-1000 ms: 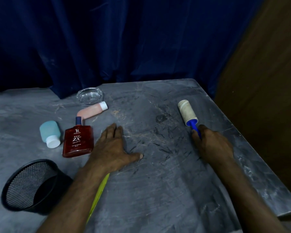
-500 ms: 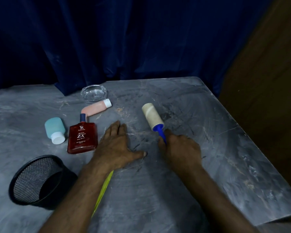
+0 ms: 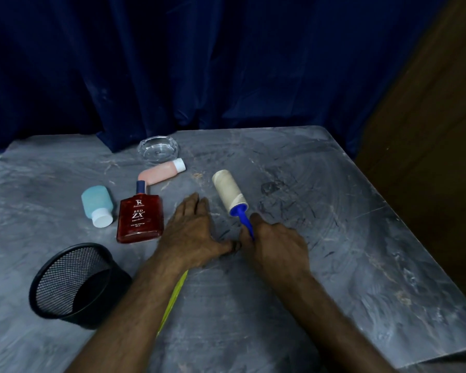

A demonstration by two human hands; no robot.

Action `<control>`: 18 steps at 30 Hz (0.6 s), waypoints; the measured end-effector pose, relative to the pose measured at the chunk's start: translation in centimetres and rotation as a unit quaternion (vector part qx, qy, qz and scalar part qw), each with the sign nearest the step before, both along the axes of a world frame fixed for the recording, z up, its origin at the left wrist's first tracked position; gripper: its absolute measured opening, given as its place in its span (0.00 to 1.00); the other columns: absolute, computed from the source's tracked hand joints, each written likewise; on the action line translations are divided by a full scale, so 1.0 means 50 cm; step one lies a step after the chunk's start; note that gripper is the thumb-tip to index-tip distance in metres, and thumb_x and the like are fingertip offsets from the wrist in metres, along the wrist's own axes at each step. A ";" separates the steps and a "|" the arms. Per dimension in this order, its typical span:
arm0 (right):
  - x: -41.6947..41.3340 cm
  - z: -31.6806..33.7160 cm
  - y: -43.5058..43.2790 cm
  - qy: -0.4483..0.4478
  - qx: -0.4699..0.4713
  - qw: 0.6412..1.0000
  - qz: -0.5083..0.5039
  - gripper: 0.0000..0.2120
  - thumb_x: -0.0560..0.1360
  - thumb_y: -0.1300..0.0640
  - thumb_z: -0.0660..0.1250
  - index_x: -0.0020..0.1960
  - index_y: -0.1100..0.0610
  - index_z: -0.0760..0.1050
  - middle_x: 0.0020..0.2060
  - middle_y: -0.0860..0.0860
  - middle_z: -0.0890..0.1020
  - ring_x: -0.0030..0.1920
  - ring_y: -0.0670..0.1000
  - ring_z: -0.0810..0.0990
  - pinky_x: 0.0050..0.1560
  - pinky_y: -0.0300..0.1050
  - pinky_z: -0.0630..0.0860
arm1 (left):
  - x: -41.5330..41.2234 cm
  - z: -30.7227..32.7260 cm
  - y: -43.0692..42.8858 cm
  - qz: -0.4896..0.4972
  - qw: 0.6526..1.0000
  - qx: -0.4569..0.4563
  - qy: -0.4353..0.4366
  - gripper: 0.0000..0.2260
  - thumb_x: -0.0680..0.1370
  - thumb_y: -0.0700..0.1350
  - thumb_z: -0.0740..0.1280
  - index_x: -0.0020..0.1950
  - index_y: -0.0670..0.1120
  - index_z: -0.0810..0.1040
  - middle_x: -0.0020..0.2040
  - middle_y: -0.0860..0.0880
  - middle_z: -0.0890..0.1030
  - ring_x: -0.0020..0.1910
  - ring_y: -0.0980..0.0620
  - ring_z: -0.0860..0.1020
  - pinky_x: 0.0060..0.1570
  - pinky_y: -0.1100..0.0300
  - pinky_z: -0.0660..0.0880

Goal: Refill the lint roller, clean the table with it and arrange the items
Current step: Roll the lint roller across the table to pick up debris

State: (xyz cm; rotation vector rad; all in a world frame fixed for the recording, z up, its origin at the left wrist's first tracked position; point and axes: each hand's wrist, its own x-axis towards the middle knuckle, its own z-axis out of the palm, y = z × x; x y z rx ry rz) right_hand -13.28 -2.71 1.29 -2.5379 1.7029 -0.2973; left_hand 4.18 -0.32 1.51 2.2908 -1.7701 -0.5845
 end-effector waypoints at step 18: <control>-0.101 0.004 -0.086 -0.058 0.026 0.992 -0.108 0.20 0.83 0.41 0.56 0.61 0.54 0.77 0.49 0.59 0.85 0.50 0.63 0.83 0.47 0.52 0.77 | 0.005 -0.002 -0.003 -0.006 1.000 0.012 0.008 0.63 0.66 0.78 0.70 0.88 0.47 0.47 0.88 0.47 0.45 0.87 0.48 0.44 0.85 0.53 0.46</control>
